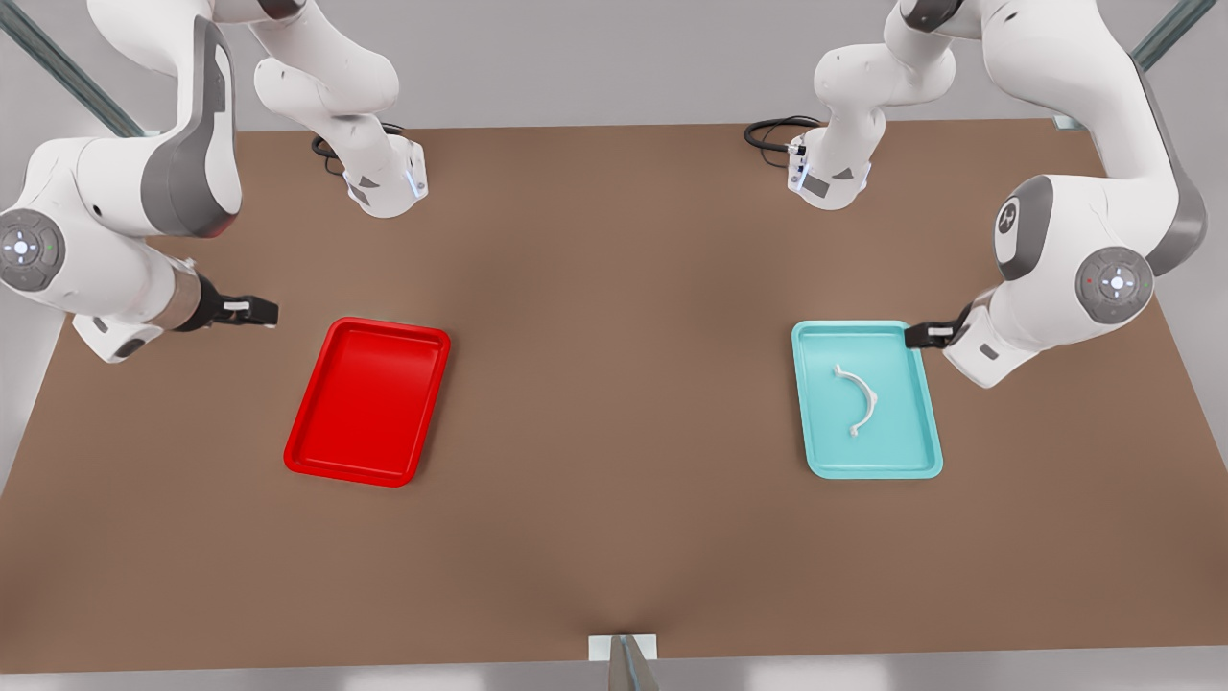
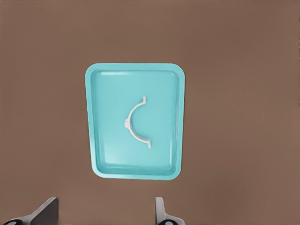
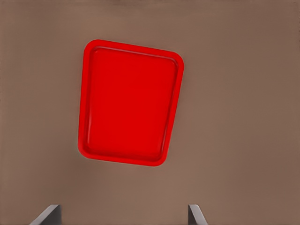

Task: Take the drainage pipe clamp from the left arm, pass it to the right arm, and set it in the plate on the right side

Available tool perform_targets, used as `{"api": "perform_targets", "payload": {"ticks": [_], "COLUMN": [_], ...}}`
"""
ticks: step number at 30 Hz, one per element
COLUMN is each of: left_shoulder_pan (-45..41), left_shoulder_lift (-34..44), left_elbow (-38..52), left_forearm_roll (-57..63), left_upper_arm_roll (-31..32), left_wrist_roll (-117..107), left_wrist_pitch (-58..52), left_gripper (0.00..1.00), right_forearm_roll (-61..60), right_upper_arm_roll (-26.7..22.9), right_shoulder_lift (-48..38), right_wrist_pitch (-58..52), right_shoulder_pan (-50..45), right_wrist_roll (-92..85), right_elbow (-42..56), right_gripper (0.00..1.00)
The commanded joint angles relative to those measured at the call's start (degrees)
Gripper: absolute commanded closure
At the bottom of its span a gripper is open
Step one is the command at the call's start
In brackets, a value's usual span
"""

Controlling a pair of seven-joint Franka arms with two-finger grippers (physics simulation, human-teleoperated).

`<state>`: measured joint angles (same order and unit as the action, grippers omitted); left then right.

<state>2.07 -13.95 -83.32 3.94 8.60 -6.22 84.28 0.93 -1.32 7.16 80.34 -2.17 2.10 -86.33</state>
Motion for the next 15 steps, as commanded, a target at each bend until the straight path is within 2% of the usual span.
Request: {"api": "perform_targets", "payload": {"ticks": [1,3,5,6,10,13,14,15], "left_shoulder_pan": [0.04,-0.05,-0.58,-1.1,-1.02,0.82,1.09,1.0], "left_shoulder_lift": [0.06,-0.64,-7.05,-10.21,-19.1,-19.37,-19.19,-19.28], "left_elbow": [0.0,-0.44,-0.79,-0.79,-1.93,-10.19,-15.46,-17.14], "left_forearm_roll": [0.02,-0.07,-0.16,0.02,0.46,0.19,0.1,-0.25], "left_upper_arm_roll": [0.02,0.02,0.02,0.02,-1.12,-1.65,-1.65,-1.65], "left_wrist_roll": [-1.43,-1.43,-1.43,1.54,20.71,33.28,36.53,37.07], "left_wrist_pitch": [2.91,4.3,13.35,14.33,25.14,34.88,43.24,46.06], "left_gripper": [0.0,0.0,0.0,0.0,0.0,0.0,0.0,0.0], "right_forearm_roll": [-0.06,-0.14,-0.58,-1.11,-0.23,0.03,-0.05,0.03], "right_upper_arm_roll": [-0.08,0.0,-0.08,-0.08,-0.08,-0.08,-0.08,-0.08], "right_shoulder_lift": [-0.04,-0.04,0.05,0.05,0.49,0.4,0.4,0.4], "right_wrist_pitch": [4.21,4.12,4.21,4.21,3.24,2.98,2.8,2.8], "right_shoulder_pan": [-0.03,-0.03,-0.03,0.5,0.41,0.41,0.5,0.5], "right_wrist_roll": [-0.61,-0.61,-0.61,-0.61,-0.43,-0.52,-0.61,-0.61], "right_elbow": [-0.07,-0.07,-0.07,-0.51,0.55,0.46,0.46,0.46], "right_gripper": [0.0,0.0,0.0,0.0,0.0,0.0,0.0,0.0]}}
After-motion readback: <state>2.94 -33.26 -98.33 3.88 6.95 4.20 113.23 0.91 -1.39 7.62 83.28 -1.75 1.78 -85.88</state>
